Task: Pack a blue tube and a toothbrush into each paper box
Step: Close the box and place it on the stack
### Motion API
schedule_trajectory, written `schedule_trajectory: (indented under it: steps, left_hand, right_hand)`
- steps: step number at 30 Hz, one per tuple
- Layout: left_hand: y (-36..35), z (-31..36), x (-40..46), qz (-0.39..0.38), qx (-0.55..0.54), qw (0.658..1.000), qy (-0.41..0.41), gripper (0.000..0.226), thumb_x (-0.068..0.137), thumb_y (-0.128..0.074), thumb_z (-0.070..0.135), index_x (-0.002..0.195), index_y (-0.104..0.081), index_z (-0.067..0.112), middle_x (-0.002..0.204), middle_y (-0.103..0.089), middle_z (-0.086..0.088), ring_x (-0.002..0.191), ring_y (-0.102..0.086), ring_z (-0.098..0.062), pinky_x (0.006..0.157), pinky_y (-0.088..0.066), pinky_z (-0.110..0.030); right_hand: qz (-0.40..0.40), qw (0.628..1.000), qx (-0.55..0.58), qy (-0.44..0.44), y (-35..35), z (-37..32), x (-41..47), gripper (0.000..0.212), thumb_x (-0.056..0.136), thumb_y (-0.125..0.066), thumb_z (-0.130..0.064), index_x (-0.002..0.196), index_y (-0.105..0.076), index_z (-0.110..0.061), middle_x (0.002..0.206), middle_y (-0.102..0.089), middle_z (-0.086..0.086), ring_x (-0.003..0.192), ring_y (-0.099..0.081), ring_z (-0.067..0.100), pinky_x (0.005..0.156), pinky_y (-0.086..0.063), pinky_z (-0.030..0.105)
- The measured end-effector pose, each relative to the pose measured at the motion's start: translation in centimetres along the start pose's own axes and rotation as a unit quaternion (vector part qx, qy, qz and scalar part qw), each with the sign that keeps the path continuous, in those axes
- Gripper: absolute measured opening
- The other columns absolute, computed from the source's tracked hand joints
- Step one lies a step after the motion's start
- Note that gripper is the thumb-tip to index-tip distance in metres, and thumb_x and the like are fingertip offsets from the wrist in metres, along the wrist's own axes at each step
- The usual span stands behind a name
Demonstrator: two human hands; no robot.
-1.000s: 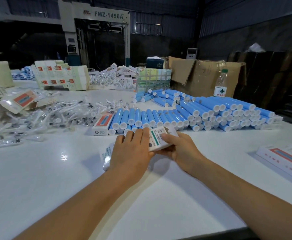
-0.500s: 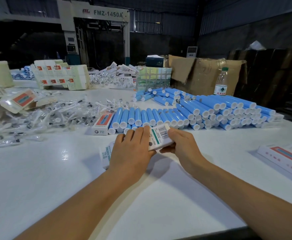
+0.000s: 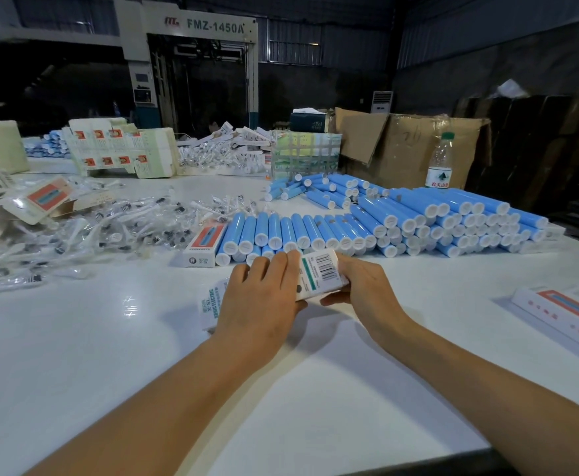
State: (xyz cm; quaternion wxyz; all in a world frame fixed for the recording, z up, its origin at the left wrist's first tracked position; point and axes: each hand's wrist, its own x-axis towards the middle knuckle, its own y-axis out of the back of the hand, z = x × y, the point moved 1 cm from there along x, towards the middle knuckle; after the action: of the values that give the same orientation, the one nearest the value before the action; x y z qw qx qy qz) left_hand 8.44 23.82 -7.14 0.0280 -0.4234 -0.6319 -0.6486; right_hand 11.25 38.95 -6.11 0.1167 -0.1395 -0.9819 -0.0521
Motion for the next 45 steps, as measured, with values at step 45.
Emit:
schedule_trajectory:
  steps: [45]
  left_hand:
    - [0.8, 0.2, 0.5, 0.029, -0.013, 0.999, 0.038, 0.066, 0.095, -0.040, 0.050, 0.145, -0.014, 0.015, 0.142, -0.034, 0.000, 0.124, -0.037, -0.020, 0.097, -0.028, -0.033]
  right_hand:
    - [0.086, 0.985, -0.070, 0.132, -0.6, -0.1, -0.5, 0.017, 0.096, -0.053, -0.014, 0.096, -0.061, -0.028, 0.090, -0.062, -0.004, 0.078, -0.058, 0.005, 0.062, -0.046, 0.015]
